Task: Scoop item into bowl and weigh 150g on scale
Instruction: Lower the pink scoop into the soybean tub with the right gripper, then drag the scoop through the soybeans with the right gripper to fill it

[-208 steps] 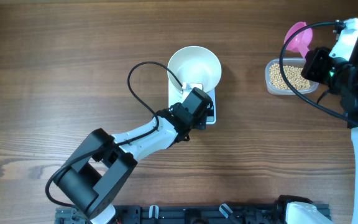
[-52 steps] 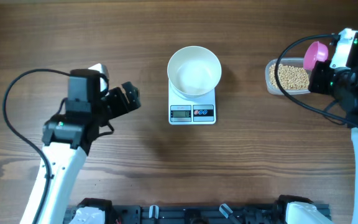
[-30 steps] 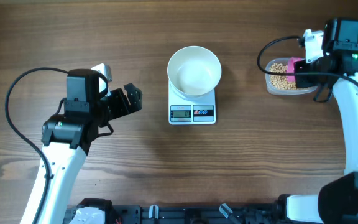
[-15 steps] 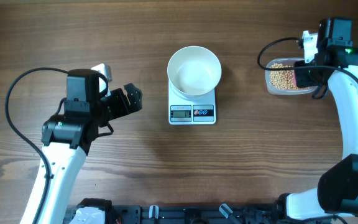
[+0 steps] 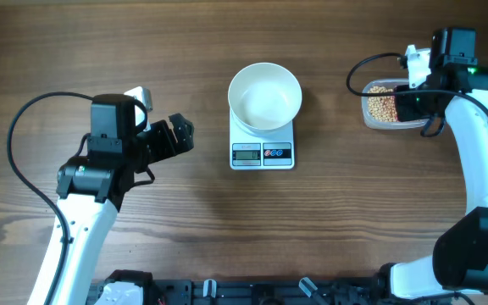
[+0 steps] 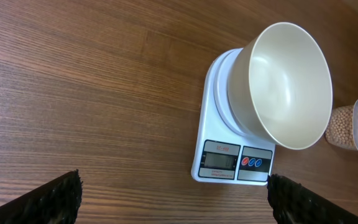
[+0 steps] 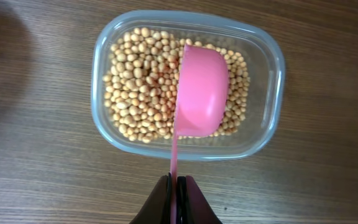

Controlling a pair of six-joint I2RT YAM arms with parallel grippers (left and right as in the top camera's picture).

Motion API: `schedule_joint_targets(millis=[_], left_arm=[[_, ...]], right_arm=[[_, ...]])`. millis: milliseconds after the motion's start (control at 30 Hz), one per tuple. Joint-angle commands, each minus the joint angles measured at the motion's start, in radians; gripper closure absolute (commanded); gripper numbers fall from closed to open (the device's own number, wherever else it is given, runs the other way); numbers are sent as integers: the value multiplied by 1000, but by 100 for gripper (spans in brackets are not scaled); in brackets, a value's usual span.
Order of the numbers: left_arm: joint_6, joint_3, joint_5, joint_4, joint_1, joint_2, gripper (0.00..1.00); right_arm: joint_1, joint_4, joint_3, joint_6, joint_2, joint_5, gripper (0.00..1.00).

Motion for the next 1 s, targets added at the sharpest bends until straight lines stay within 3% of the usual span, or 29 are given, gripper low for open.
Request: schedule_joint_targets(millis=[0, 500, 800, 967], left_arm=[[4, 5, 12, 0, 6, 0, 0], [4, 5, 12, 0, 6, 0, 0], [4, 5, 12, 0, 6, 0, 0], [4, 5, 12, 0, 6, 0, 0]], right_arm=[[-2, -7, -10, -2, 11, -63, 96], [-46, -14, -10, 5, 62, -188, 96], [-222, -43, -10, -29, 80, -475, 96], [-230, -55, -10, -47, 104, -528, 96]])
